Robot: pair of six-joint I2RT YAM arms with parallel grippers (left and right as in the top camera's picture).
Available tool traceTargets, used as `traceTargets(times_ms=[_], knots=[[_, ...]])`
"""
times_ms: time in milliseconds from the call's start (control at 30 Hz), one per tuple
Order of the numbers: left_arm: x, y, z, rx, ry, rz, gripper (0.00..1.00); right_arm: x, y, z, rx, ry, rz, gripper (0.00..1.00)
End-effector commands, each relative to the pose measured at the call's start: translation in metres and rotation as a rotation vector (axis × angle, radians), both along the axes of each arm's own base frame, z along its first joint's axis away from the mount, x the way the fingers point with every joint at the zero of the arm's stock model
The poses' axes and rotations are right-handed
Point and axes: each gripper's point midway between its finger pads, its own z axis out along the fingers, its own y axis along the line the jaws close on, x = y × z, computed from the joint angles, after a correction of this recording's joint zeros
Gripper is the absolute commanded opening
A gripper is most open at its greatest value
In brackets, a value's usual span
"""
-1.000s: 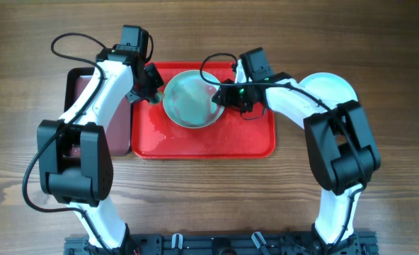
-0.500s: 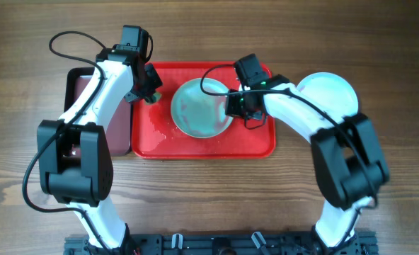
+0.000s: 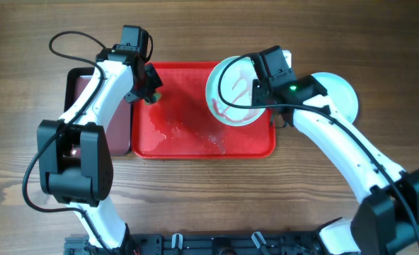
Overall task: Clean dirty plates on tray and stack at the side
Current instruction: 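Lift the blue plate with the right gripper and carry it right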
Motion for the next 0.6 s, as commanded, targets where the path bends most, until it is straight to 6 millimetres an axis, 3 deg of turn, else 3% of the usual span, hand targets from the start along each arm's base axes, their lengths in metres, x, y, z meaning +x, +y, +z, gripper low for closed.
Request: traceTargets(times_ms=[0, 133, 267, 333, 400, 567], knots=[[0.006, 0.003, 0.018, 0.011, -0.047, -0.014, 0.04, 0.004, -0.02, 0.024, -0.1, -0.084, -0.031, 0.04], [0.006, 0.001, 0.018, 0.011, -0.046, -0.017, 0.04, 0.003, -0.022, 0.032, -0.233, -0.121, 0.005, 0.04], [0.006, 0.001, 0.018, 0.011, -0.046, -0.019, 0.04, -0.001, -0.015, 0.054, -0.438, -0.212, 0.039, 0.04], [0.006, 0.001, 0.018, 0.011, -0.046, -0.019, 0.04, -0.004, -0.009, 0.068, -0.543, -0.27, 0.05, 0.04], [0.006, -0.001, 0.018, 0.011, -0.046, -0.022, 0.04, -0.017, 0.006, 0.11, -0.767, -0.43, 0.025, 0.04], [0.005, -0.001, 0.017, 0.012, -0.043, -0.022, 0.04, -0.029, 0.022, 0.143, -0.915, -0.541, 0.009, 0.04]])
